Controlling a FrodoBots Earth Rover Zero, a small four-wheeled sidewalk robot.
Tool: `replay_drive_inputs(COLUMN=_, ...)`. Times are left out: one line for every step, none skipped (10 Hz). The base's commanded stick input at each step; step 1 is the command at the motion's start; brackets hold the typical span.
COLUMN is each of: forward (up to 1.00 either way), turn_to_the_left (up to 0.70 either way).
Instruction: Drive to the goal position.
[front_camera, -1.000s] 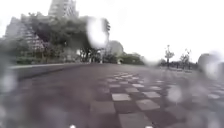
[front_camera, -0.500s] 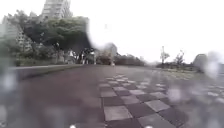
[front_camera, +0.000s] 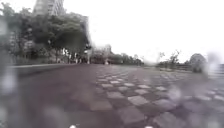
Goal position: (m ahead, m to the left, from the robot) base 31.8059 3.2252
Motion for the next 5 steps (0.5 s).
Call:
replay_drive_inputs(forward=1.00, turn_to_the_left=0.00)
replay_drive_inputs(forward=1.00, turn_to_the_left=0.00)
replay_drive_inputs(forward=1.00, turn_to_the_left=0.00)
replay_drive_inputs(forward=1.00, turn_to_the_left=0.00)
replay_drive_inputs(forward=1.00, turn_to_the_left=0.00)
